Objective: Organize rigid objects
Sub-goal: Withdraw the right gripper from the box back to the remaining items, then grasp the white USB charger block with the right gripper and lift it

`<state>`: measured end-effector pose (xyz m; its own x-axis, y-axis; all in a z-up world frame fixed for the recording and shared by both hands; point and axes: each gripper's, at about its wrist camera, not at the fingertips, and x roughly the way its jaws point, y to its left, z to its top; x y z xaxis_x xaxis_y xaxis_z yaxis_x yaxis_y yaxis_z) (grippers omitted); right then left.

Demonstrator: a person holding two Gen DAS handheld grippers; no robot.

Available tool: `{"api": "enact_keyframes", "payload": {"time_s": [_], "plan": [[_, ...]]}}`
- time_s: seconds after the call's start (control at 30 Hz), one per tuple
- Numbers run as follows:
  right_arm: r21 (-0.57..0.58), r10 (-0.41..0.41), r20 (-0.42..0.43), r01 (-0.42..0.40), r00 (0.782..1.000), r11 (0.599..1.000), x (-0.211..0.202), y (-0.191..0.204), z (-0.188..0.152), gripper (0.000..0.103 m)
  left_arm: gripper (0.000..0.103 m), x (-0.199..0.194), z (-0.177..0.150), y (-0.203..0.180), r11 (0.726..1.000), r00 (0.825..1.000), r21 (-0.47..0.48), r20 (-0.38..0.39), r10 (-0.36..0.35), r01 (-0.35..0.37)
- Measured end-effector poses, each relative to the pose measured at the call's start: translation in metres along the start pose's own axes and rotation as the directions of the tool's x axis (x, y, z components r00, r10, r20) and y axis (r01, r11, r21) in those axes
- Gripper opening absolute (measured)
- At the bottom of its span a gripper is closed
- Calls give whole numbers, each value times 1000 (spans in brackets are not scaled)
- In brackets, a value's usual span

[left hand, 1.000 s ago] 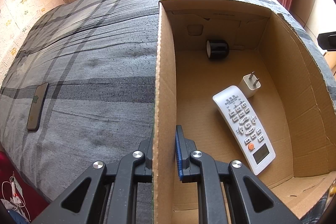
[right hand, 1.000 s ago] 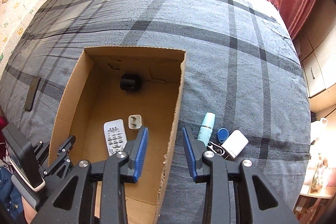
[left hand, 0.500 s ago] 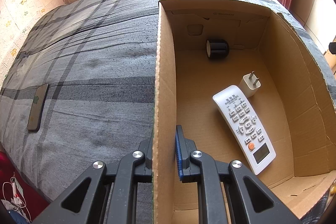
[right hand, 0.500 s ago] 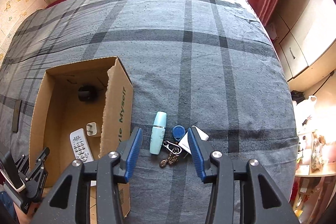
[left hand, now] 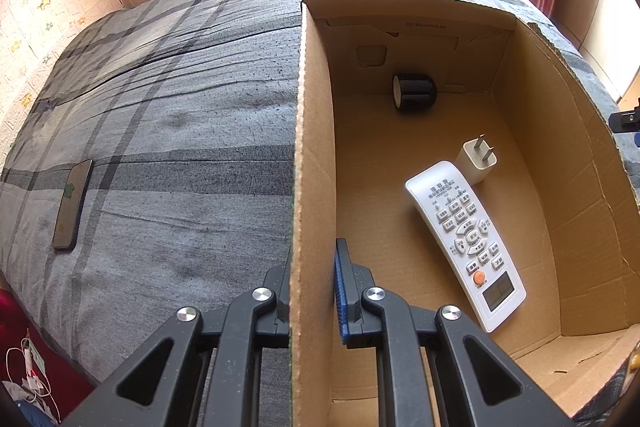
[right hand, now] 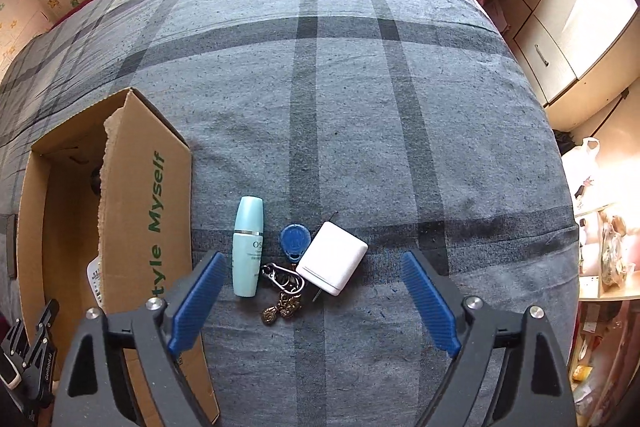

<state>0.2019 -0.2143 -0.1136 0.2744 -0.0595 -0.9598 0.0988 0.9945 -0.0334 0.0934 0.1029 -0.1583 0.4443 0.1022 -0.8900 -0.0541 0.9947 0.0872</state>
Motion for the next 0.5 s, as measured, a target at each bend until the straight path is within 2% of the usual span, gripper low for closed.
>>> {"api": "enact_keyframes", "payload": {"time_s": [0.1, 0.5], "plan": [[27, 8, -22, -8, 1000, 1000, 16, -6, 2, 97, 15, 0, 0, 0, 1000, 1000, 1, 0, 0, 0], [93, -1, -73, 8, 997, 996, 64, -24, 7, 97, 15, 0, 0, 1, 1000, 1000, 2, -1, 2, -2]]}}
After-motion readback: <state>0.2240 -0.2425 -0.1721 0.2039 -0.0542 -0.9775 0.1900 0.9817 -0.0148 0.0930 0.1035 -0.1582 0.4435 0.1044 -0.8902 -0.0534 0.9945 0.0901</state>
